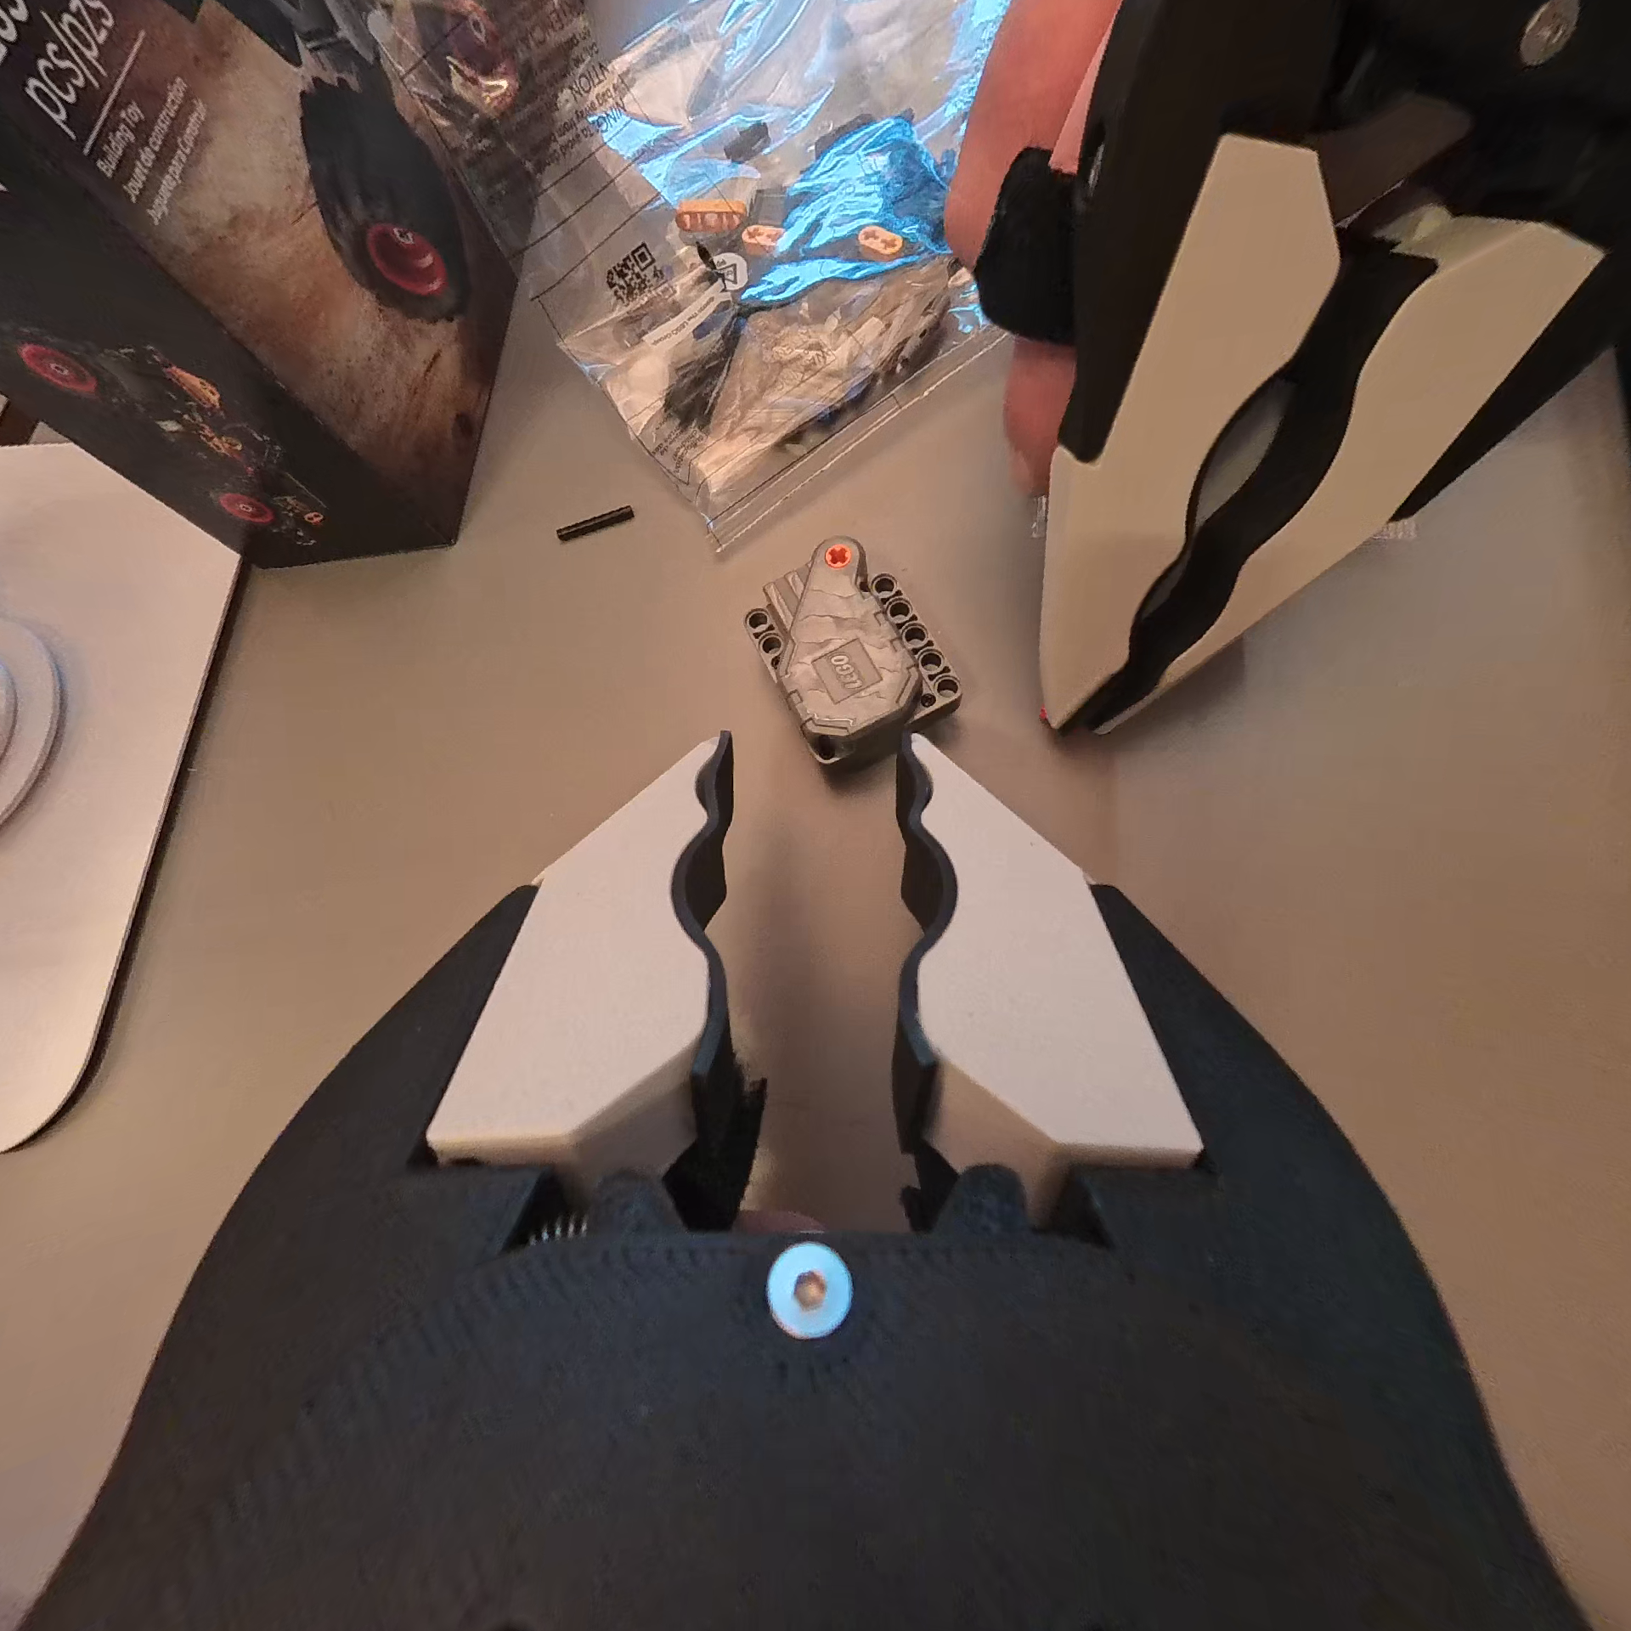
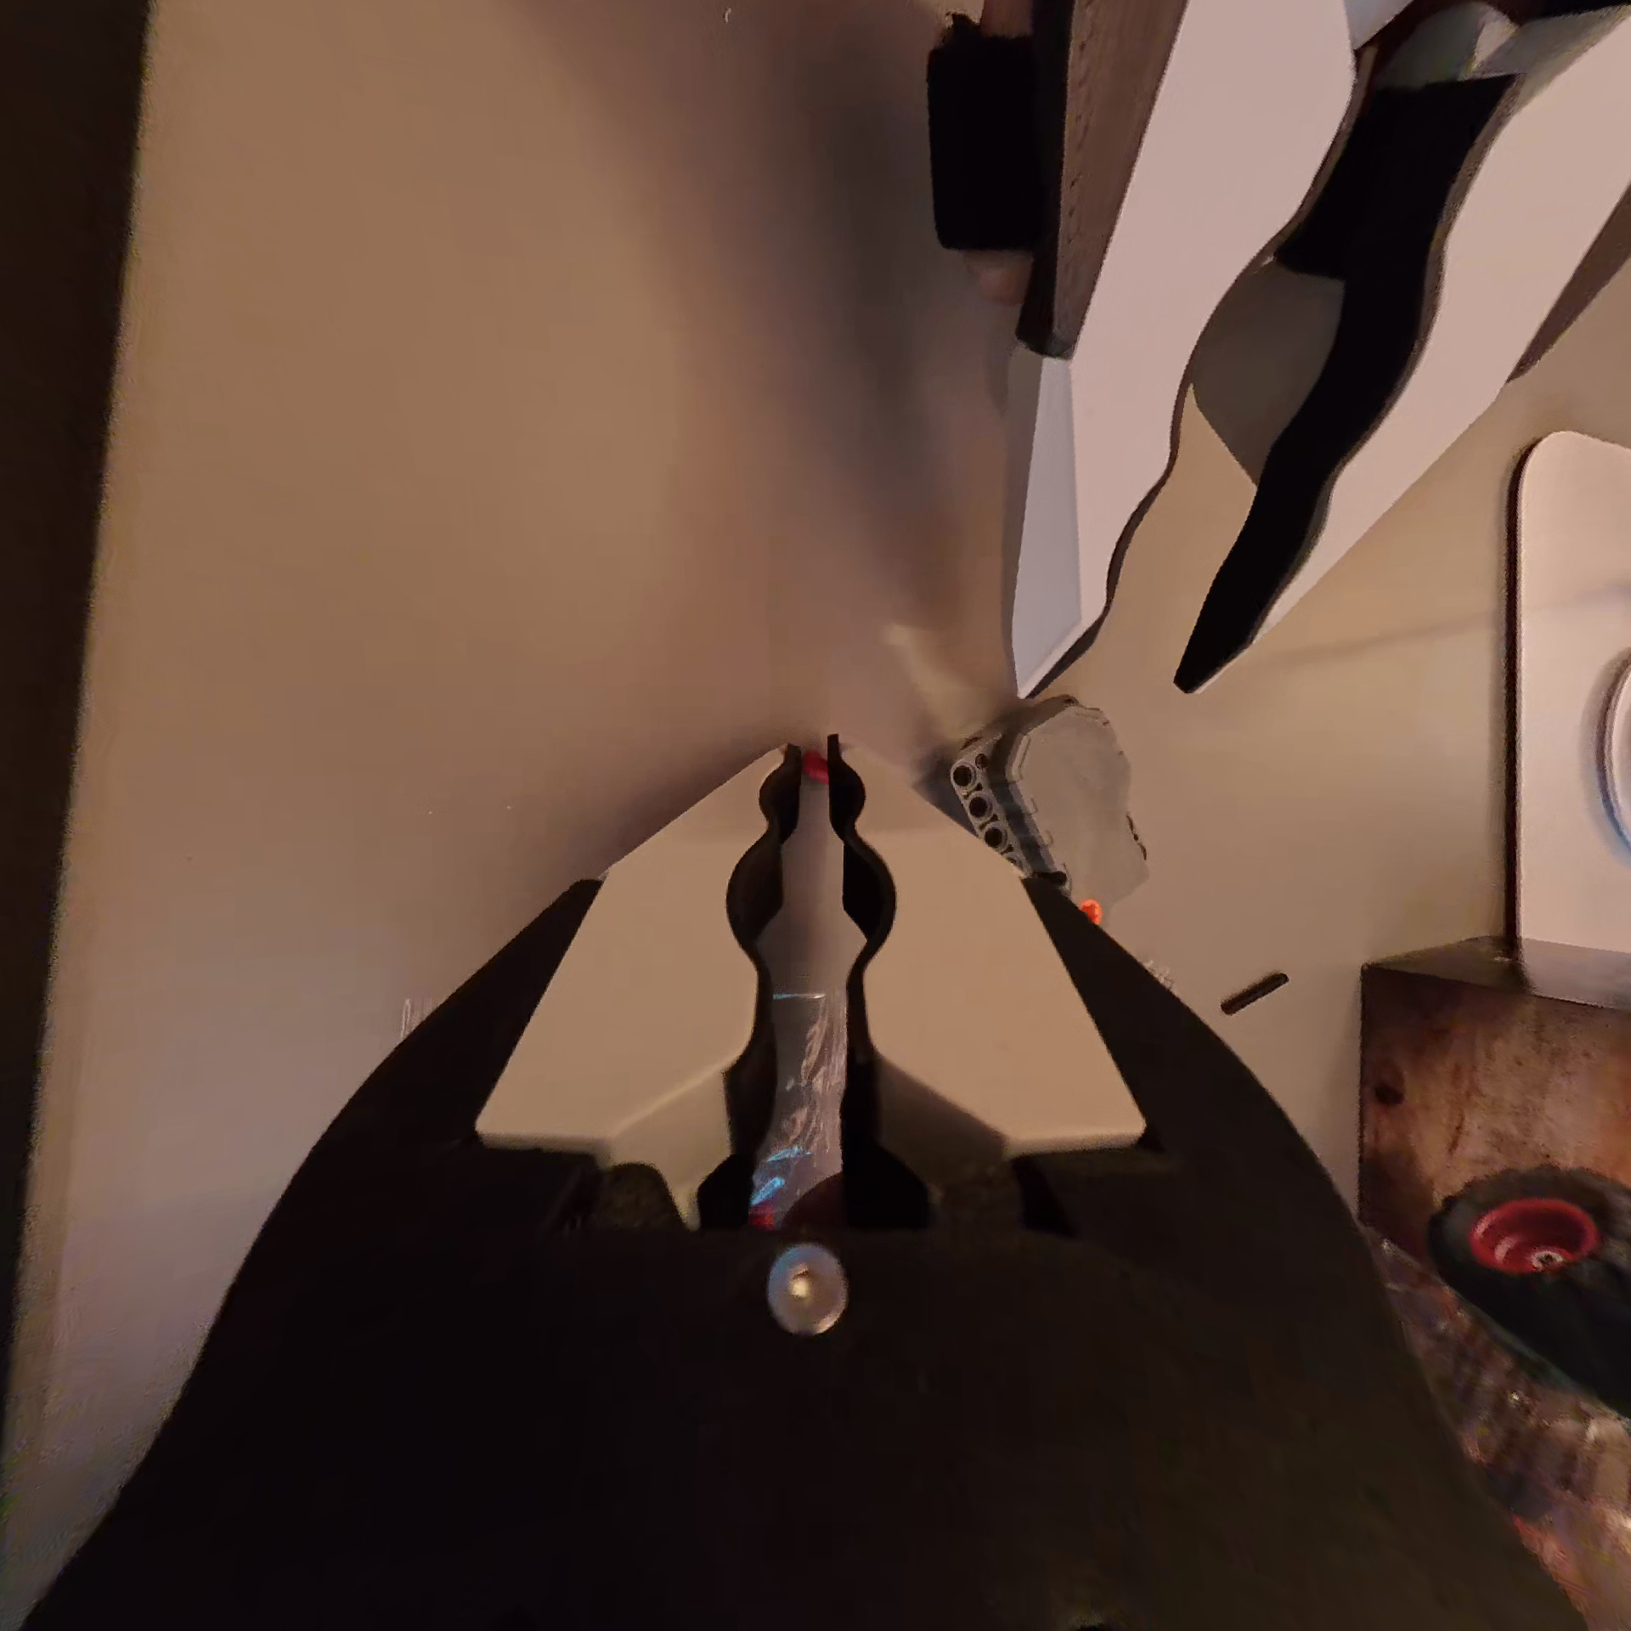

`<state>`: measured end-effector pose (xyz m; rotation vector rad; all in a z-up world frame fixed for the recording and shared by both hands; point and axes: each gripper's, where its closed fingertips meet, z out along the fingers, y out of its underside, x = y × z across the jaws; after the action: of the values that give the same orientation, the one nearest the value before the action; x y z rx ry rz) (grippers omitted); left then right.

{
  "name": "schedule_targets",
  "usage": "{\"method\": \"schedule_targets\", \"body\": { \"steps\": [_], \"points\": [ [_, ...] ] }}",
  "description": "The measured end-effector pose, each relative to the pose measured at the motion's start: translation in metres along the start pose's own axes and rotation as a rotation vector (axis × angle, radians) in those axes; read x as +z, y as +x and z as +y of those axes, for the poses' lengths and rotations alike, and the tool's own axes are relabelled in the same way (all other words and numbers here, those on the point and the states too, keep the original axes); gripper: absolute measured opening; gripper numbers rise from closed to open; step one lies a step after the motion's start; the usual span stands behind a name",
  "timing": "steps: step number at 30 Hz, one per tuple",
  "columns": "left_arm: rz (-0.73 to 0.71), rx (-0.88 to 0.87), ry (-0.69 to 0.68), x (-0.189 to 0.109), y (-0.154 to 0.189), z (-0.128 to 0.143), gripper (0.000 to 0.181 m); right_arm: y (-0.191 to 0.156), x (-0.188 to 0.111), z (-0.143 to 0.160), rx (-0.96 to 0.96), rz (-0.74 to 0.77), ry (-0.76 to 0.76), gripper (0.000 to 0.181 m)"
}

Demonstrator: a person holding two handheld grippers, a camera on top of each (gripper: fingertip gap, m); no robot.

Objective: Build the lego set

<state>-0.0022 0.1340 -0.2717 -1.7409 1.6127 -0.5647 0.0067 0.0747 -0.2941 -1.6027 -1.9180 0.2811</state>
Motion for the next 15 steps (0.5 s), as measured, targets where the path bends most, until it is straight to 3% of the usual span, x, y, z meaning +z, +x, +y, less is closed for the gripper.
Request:
{"method": "schedule_targets", "body": {
  "steps": [8,15],
  "points": [
    [0.007,0.001,-0.002,0.002,0.001,0.002,0.034,0.003,-0.003,0.005,0.046,-0.009,0.020,0.001],
    [0.003,0.003,0.019,0.001,0.001,-0.002,0.036,0.009,-0.016,-0.007,0.155,-0.038,0.161,0.000]
  ]
}}
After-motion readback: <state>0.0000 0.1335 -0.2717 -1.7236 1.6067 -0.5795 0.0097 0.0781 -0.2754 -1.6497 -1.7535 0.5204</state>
